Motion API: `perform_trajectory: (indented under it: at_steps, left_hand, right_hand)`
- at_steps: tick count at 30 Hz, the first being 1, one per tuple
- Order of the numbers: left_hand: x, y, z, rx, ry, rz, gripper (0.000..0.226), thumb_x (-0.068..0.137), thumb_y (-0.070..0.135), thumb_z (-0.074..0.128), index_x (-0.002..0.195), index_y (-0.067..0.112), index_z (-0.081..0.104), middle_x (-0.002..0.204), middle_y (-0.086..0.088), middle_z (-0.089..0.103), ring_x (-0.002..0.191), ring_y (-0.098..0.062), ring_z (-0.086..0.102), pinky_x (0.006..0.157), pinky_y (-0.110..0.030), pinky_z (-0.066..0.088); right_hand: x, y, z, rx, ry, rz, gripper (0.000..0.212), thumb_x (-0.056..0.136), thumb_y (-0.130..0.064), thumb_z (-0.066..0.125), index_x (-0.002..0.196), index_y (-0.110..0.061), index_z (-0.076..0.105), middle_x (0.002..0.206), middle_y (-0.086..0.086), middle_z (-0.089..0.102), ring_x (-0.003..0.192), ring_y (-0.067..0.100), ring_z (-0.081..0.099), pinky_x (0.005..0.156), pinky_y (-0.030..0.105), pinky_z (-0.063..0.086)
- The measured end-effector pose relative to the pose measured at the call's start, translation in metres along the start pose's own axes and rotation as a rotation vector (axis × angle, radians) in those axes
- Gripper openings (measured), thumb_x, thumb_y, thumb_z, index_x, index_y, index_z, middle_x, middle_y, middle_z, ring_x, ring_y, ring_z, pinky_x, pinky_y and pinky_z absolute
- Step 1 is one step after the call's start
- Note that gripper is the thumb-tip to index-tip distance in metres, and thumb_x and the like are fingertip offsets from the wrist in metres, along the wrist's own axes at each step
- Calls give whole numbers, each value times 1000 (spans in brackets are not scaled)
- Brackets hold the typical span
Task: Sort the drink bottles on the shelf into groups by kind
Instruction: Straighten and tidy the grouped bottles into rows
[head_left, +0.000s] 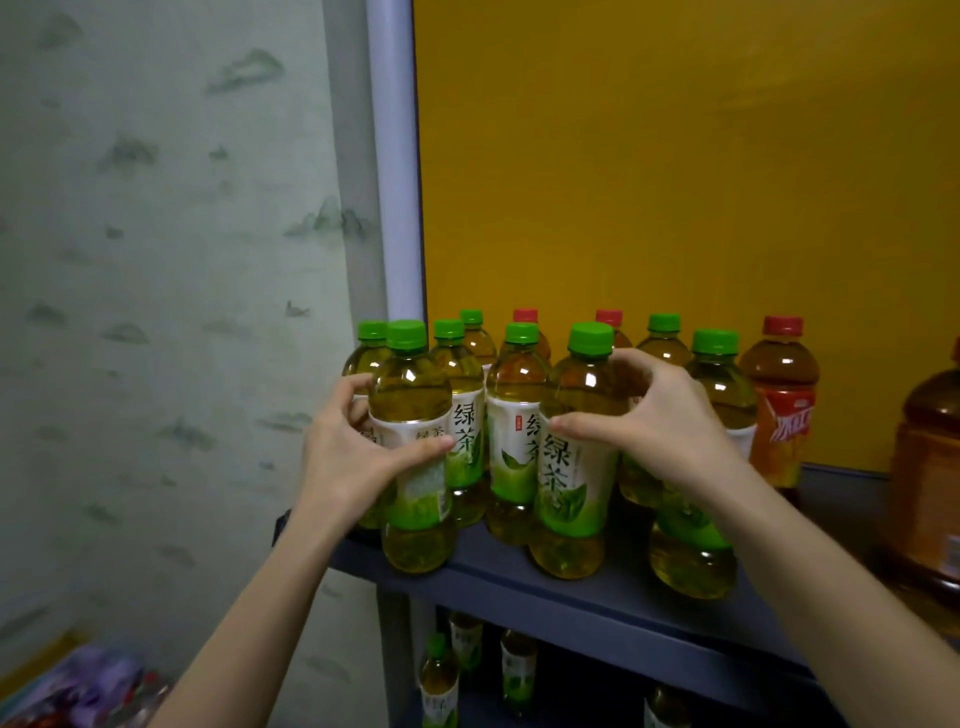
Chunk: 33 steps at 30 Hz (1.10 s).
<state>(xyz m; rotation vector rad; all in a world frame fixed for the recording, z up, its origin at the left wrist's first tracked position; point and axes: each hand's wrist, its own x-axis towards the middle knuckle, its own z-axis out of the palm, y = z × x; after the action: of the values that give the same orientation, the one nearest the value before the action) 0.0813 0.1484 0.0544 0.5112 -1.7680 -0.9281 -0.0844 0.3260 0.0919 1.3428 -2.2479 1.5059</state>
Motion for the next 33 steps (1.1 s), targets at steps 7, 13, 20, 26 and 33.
perform_trajectory:
  at_steps: [7, 13, 20, 26, 33]
  left_hand:
    - [17, -20, 20, 12, -40, -31, 96, 34, 56, 87, 114, 22, 49, 102, 12, 65, 96, -4, 62, 87, -35, 53]
    - [29, -27, 35, 37, -141, 8, 84, 44, 50, 76, 118, 25, 44, 102, 21, 58, 97, 3, 56, 87, -32, 51]
    - [39, -38, 45, 138, -222, 75, 80, 65, 48, 72, 131, 21, 36, 123, 7, 53, 117, -13, 50, 98, -36, 44]
    - [30, -36, 44, 182, -218, 194, 91, 77, 46, 59, 147, 20, 9, 154, 0, 21, 140, -12, 20, 113, -30, 22]
    - [56, -4, 23, 241, -84, 645, 43, 88, 35, 50, 122, 10, 50, 118, 1, 52, 111, -3, 42, 96, -11, 32]
  right_hand:
    - [9, 14, 25, 72, 10, 54, 92, 54, -60, 74, 134, -33, 36, 134, -8, 45, 123, 19, 45, 97, 47, 46]
    - [14, 19, 38, 122, 33, 78, 101, 47, -73, 61, 136, -38, 30, 139, -7, 43, 122, 19, 47, 96, 48, 46]
    - [17, 16, 50, 91, 90, 59, 93, 59, -63, 59, 140, -32, 26, 137, -9, 44, 126, 8, 41, 103, 40, 42]
    - [17, 2, 44, -110, 107, 34, 95, 65, -71, 47, 145, -28, 18, 148, -8, 34, 133, 9, 34, 108, 38, 35]
    - [41, -39, -6, -320, 155, -122, 44, 89, -32, 53, 131, -20, 46, 123, -7, 56, 111, 2, 51, 89, 13, 43]
